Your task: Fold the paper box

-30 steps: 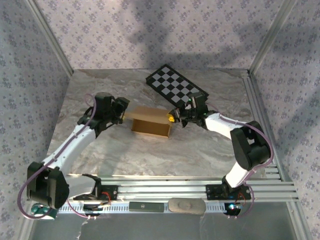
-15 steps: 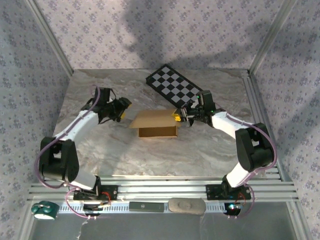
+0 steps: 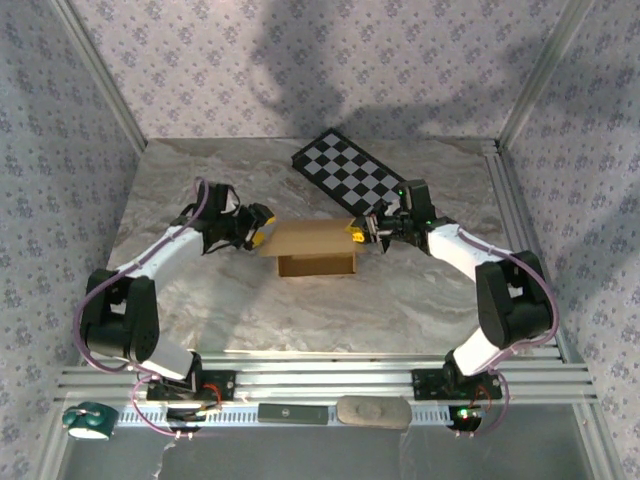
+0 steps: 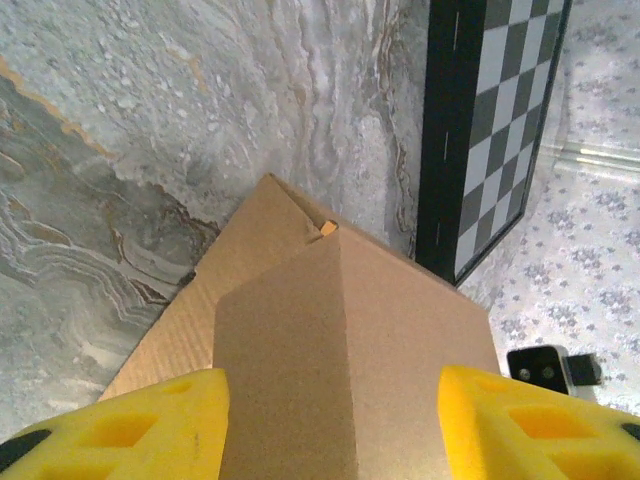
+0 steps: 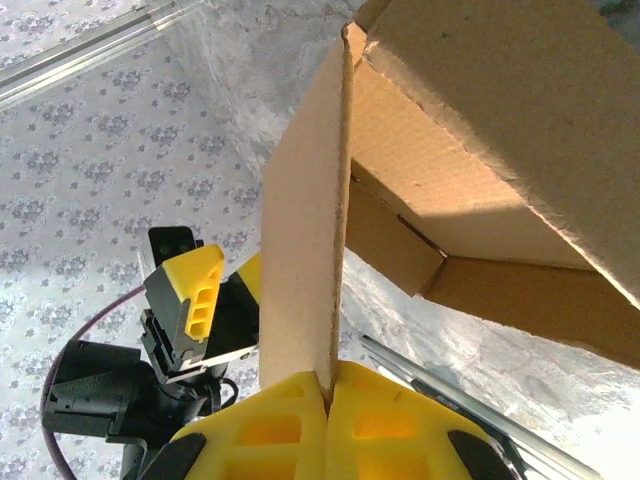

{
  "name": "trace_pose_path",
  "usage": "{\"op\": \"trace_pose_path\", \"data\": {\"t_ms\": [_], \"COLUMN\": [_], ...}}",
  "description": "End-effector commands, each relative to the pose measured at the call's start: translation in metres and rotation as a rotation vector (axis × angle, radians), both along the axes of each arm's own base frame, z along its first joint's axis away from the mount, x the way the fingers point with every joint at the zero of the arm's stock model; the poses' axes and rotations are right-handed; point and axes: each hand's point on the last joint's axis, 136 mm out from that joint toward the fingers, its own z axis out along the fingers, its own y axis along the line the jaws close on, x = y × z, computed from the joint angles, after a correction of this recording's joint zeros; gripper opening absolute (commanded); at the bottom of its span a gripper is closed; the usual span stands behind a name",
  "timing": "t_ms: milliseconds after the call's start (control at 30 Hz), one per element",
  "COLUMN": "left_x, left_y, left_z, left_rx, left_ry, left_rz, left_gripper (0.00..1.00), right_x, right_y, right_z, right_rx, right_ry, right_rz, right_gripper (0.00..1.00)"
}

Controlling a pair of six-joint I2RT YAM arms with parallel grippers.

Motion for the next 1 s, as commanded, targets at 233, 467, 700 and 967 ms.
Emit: {"op": "trace_pose_path", "data": {"t_ms": [233, 467, 700, 967], "left_x": [-0.005, -0.011, -0.008, -0.012], "left_y": [-0.032, -0.046, -0.049, -0.048], "left_z": [0.043, 0.054, 0.061, 0.053], "left_rx": [-0.062, -0.078, -0.145, -0.118], "left_ry": [-0.092, -0.105, -0.103, -0.08], "left_rz": [-0.082, -0.101, -0.064, -0.062], "left_gripper": [0.51, 0.5, 0.42, 0.2], "right_x": [-0.004, -0.003, -0.007, -0.008], "right_y": [-0.002, -0.002, 0.0, -0.001], "right_z": [0.015, 0.019, 0.017, 0.01], "right_rx": [0.023, 0.033, 0.031, 0.022], "right_ry": [-0.019, -0.026, -0.023, -0.017], "right_rz": [0.021, 0.014, 0.019, 0.017], "right_gripper": [0.0, 0.0, 0.0, 0.0]}}
